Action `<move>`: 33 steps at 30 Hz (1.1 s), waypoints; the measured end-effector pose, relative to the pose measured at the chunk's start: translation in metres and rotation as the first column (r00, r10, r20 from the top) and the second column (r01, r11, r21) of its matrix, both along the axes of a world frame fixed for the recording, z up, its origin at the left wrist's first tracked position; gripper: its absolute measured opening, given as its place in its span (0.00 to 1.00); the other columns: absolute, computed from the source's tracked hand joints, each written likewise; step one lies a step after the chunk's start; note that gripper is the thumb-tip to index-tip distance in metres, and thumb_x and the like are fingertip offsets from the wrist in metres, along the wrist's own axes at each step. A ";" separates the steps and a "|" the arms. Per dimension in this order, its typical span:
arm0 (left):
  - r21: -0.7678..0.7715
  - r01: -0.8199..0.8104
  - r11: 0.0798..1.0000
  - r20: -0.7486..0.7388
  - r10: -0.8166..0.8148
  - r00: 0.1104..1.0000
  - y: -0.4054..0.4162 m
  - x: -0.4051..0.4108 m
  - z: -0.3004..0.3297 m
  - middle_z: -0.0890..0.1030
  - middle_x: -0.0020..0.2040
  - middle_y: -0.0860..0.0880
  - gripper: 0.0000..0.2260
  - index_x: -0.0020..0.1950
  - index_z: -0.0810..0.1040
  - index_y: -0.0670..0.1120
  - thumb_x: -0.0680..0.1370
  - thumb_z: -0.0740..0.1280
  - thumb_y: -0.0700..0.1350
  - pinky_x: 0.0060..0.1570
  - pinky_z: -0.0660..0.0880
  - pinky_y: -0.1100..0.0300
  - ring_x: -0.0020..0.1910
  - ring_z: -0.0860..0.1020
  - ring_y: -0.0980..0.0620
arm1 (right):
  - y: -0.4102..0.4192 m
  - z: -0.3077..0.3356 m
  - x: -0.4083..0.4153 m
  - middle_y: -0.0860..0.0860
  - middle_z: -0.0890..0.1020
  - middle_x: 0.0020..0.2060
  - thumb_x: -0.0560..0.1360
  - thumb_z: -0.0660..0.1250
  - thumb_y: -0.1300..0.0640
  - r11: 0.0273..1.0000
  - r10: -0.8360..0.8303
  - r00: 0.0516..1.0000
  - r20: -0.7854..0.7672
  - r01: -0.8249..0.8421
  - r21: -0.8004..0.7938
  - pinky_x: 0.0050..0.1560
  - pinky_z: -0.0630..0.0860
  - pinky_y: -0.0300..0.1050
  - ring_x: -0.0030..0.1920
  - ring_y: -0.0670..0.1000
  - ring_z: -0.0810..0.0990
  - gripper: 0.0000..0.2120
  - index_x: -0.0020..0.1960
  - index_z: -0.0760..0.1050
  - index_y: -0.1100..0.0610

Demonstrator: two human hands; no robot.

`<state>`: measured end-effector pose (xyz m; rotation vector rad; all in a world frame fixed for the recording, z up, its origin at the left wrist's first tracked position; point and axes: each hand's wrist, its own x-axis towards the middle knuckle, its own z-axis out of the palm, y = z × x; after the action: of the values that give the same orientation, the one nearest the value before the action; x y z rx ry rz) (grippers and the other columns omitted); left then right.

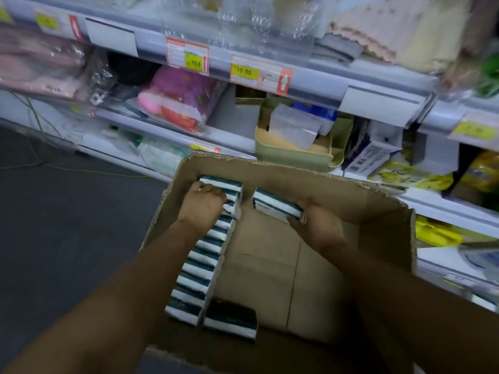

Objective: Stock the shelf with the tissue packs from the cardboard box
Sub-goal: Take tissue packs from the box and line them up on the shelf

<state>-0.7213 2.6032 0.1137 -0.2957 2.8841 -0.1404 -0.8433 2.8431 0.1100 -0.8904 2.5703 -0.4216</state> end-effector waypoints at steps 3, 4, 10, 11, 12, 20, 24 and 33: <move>0.197 -0.124 0.973 -0.116 0.148 0.982 0.014 0.005 0.026 0.83 0.46 0.46 0.08 0.55 0.79 0.44 0.77 0.66 0.41 0.71 0.56 0.52 0.51 0.80 0.45 | 0.026 0.027 0.001 0.50 0.81 0.48 0.75 0.68 0.47 0.987 -0.083 0.996 0.038 0.088 -0.134 0.41 0.78 0.48 0.44 0.53 0.80 0.14 0.59 0.74 0.50; 0.240 -0.175 0.955 -0.153 0.215 0.965 0.025 0.005 0.041 0.83 0.43 0.45 0.07 0.56 0.76 0.43 0.79 0.63 0.42 0.72 0.57 0.51 0.48 0.80 0.43 | 0.035 0.039 0.002 0.50 0.81 0.47 0.75 0.68 0.49 0.976 -0.099 0.993 0.063 0.109 -0.186 0.42 0.79 0.49 0.43 0.52 0.81 0.14 0.59 0.74 0.50; 0.821 -0.298 0.487 -0.187 0.722 0.666 0.123 0.006 0.129 0.79 0.45 0.43 0.16 0.69 0.65 0.47 0.81 0.61 0.42 0.43 0.73 0.50 0.41 0.76 0.41 | 0.112 0.116 0.017 0.50 0.78 0.53 0.72 0.71 0.64 0.855 -0.090 0.996 0.013 0.084 -0.512 0.51 0.77 0.48 0.51 0.49 0.78 0.16 0.57 0.73 0.54; 0.863 -0.256 0.434 -0.182 0.743 0.644 0.143 0.008 0.142 0.78 0.49 0.46 0.18 0.71 0.66 0.50 0.81 0.61 0.41 0.46 0.74 0.52 0.43 0.76 0.45 | 0.128 0.129 0.019 0.49 0.75 0.56 0.72 0.71 0.66 0.832 -0.082 0.997 0.003 0.070 -0.550 0.54 0.76 0.47 0.53 0.47 0.76 0.18 0.58 0.72 0.54; 0.898 -0.223 0.379 -0.167 0.763 0.625 0.163 0.010 0.154 0.77 0.54 0.49 0.17 0.69 0.69 0.53 0.82 0.61 0.40 0.48 0.75 0.55 0.46 0.76 0.49 | 0.146 0.141 0.022 0.47 0.73 0.59 0.71 0.70 0.68 0.811 -0.075 0.997 -0.008 0.056 -0.583 0.56 0.75 0.46 0.56 0.46 0.74 0.21 0.58 0.71 0.52; 0.995 -0.096 -0.008 0.061 0.822 0.566 0.346 0.025 0.264 0.83 0.49 0.45 0.09 0.53 0.82 0.48 0.82 0.62 0.42 0.33 0.76 0.59 0.40 0.79 0.51 | 0.314 0.250 0.043 0.48 0.62 0.71 0.70 0.66 0.74 0.717 -0.079 0.993 -0.090 -0.006 -0.697 0.60 0.72 0.47 0.72 0.41 0.61 0.26 0.56 0.67 0.47; 1.000 -0.006 -0.011 0.012 0.700 0.714 0.432 0.013 0.303 0.84 0.50 0.53 0.10 0.50 0.81 0.55 0.75 0.70 0.58 0.52 0.79 0.51 0.49 0.82 0.53 | 0.391 0.294 0.054 0.48 0.58 0.74 0.70 0.70 0.70 0.688 -0.125 0.986 -0.114 0.004 -0.726 0.63 0.73 0.51 0.74 0.44 0.59 0.25 0.58 0.67 0.47; 0.970 0.236 0.067 -0.221 0.654 0.724 0.569 -0.038 0.362 0.76 0.59 0.57 0.18 0.59 0.75 0.54 0.73 0.75 0.52 0.49 0.78 0.62 0.57 0.76 0.57 | 0.489 0.365 0.048 0.52 0.77 0.62 0.70 0.76 0.58 -0.117 -0.240 0.657 0.715 0.711 -0.693 0.62 0.76 0.53 0.59 0.51 0.80 0.34 0.69 0.61 0.52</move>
<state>-0.7598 3.1718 0.4760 -0.5744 2.4752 2.4069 -0.7955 3.3318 0.4746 0.1242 1.7628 -2.5282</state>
